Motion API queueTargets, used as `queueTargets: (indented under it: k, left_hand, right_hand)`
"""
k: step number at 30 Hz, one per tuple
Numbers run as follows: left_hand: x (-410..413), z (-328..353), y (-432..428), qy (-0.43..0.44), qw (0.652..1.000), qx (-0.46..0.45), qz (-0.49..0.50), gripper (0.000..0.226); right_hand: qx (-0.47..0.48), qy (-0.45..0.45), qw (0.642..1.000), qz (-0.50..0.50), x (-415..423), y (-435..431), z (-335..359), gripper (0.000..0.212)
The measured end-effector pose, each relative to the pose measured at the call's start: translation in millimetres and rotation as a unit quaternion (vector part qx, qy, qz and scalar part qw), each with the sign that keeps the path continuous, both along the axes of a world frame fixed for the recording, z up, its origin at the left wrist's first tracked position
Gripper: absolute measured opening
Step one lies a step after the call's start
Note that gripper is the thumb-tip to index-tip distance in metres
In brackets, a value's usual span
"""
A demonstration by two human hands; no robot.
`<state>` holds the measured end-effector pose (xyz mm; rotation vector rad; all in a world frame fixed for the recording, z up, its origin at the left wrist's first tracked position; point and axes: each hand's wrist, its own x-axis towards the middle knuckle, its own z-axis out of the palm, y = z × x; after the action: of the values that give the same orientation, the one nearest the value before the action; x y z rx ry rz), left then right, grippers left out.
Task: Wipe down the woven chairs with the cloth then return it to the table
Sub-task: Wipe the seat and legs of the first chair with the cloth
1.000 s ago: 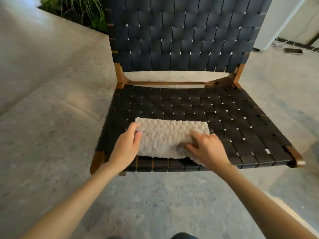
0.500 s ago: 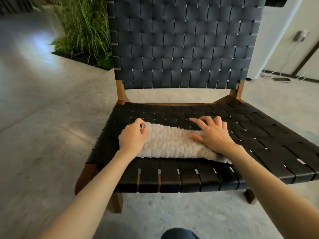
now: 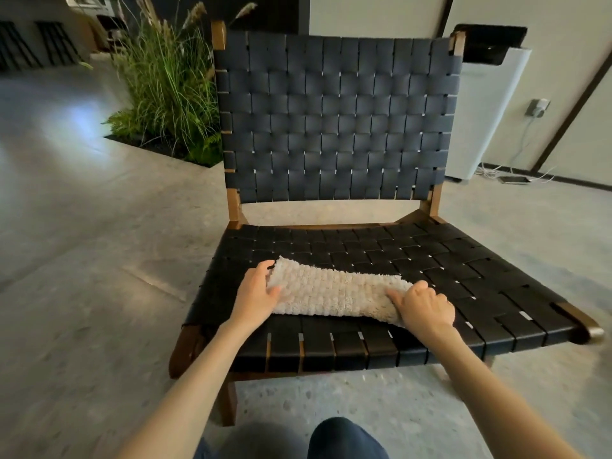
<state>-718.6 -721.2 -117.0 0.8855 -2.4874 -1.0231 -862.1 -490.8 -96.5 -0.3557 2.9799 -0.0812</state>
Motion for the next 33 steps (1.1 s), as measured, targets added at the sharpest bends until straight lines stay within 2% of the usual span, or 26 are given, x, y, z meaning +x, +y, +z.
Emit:
queueTargets:
  k: [2,6,8,12,14,15,17,19,21,24,27,30,33]
  left_hand:
    - [4,2,2,0.011,0.999,-0.031,-0.001,0.053]
    - [12,5,4,0.033,0.998,-0.053,0.011,0.043]
    - [16,5,1,0.025,0.997,-0.071,0.018,0.039]
    - [21,4,4,-0.002,0.994,-0.108,-0.034,0.035]
    - [21,4,7,0.008,0.991,-0.106,-0.082,0.039]
    - [21,3,7,-0.003,0.986,-0.119,-0.116,0.041]
    - [21,0,6,-0.067,0.967,-0.175,-0.174,0.044]
    - [21,-1,6,-0.129,0.956,-0.191,-0.182,0.045]
    - [20,-2,6,-0.135,0.961,-0.17,-0.172,0.046]
    - [21,-1,6,-0.097,0.97,-0.145,-0.17,0.05]
    - [24,1,6,-0.067,0.984,-0.071,-0.148,0.056]
    - [27,2,7,-0.087,0.986,-0.065,-0.126,0.062]
    - [36,6,5,-0.108,0.985,-0.1,-0.087,0.07]
  right_hand:
    - [-0.001,-0.007,0.999,0.038,0,-1,6,0.052]
    - [-0.118,0.05,0.989,0.079,-6,4,24,0.03]
    - [-0.146,0.069,0.983,0.086,-10,10,27,0.025]
    - [-0.143,-0.04,0.989,0.016,-17,19,16,0.055]
    - [-0.136,-0.054,0.989,-0.039,-22,20,10,0.067]
    - [-0.121,-0.056,0.99,-0.053,-24,19,7,0.069]
    - [-0.123,-0.077,0.988,-0.061,-28,17,6,0.059]
    - [-0.207,-0.102,0.971,-0.062,-31,11,6,0.041]
    - [-0.311,-0.094,0.944,-0.059,-31,1,11,0.031]
    - [-0.397,-0.057,0.916,0.018,-21,-25,29,0.033]
    - [-0.422,-0.084,0.895,0.115,-1,-60,43,0.038]
    - [-0.42,-0.138,0.881,0.169,29,-93,45,0.038]
    - [-0.353,-0.225,0.882,0.218,50,-113,36,0.033]
